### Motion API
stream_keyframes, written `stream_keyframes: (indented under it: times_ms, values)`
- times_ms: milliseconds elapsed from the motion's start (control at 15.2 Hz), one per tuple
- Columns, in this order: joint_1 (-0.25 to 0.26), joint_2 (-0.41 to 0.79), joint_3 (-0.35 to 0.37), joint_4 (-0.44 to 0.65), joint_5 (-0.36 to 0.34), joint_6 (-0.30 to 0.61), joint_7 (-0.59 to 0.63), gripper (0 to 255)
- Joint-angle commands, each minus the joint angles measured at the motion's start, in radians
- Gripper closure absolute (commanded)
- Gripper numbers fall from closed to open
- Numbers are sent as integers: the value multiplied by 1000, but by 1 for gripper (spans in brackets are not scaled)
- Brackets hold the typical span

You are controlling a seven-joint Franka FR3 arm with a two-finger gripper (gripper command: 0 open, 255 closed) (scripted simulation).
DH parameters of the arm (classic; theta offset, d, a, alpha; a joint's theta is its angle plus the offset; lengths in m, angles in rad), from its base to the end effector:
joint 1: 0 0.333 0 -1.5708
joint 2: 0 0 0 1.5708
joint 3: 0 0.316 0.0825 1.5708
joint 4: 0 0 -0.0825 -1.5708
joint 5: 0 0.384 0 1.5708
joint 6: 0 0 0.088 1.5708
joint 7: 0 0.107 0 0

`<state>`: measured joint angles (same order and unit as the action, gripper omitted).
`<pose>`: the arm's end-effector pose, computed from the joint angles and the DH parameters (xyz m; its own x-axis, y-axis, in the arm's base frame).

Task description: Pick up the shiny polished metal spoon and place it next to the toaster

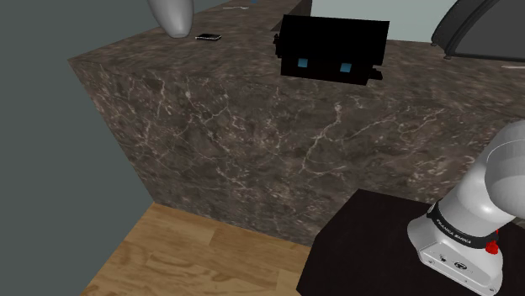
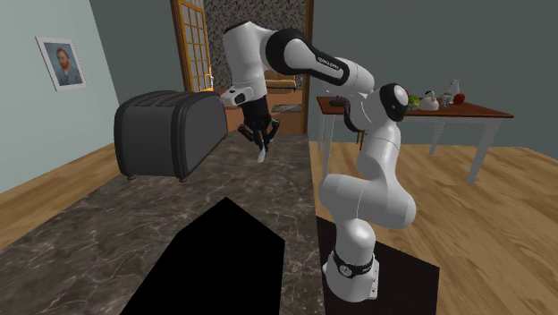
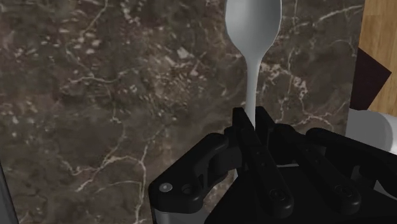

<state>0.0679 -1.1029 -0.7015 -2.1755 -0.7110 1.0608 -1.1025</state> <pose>0.0771 -0.3260 0.5891 0.8358 0.5303 -0.1419 0.5113 -0.8461 -0.1506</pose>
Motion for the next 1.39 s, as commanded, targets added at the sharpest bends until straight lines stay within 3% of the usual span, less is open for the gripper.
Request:
stream_keyframes:
  times_ms: [0,396,924,990,1320]
  values:
    - [-4,-14,-12,-33,-9,20,8,255]
    - [-21,-58,-49,-124,-43,71,25,255]
    - [-21,-58,-49,-124,-43,71,25,255]
    - [-21,-58,-49,-124,-43,71,25,0]
    - [-21,-58,-49,-124,-43,71,25,0]
